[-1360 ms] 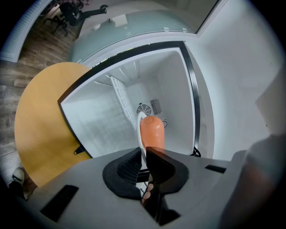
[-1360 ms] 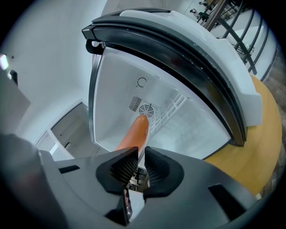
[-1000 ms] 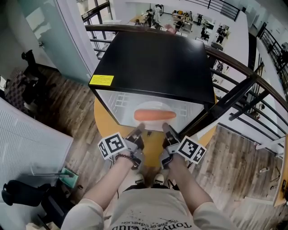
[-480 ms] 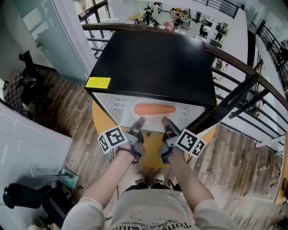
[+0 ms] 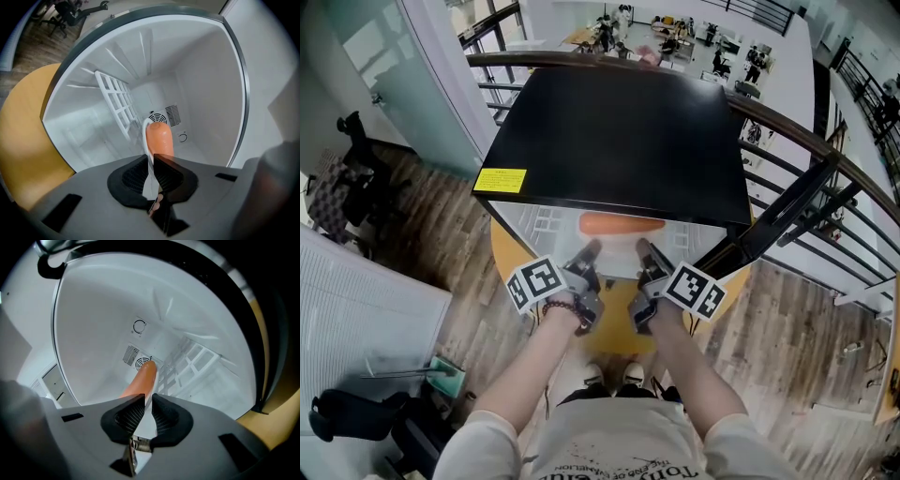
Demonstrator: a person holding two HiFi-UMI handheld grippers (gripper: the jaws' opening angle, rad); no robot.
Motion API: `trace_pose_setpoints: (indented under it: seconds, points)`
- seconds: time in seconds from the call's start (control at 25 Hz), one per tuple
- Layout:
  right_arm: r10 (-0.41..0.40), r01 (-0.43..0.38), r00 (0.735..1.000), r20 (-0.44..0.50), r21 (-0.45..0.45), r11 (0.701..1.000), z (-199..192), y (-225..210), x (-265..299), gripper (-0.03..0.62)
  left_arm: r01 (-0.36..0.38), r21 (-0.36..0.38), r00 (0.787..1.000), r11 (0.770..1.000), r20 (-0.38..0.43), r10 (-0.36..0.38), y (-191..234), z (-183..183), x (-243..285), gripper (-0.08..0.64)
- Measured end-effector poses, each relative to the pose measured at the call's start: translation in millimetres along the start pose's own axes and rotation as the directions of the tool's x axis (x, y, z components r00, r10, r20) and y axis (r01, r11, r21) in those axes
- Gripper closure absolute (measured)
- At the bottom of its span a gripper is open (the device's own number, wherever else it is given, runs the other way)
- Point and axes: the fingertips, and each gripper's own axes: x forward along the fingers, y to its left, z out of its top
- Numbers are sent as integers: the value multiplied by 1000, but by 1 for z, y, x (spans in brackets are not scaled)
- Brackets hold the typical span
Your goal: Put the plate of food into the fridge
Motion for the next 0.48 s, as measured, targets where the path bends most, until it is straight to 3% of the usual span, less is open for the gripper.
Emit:
trace_pose_setpoints:
  seconds: [0.48]
  points:
    - [-22,22,999,29,-8,1000,9,-5,15,528,-6,0,1000,1000,-1,6,4,13,18,511]
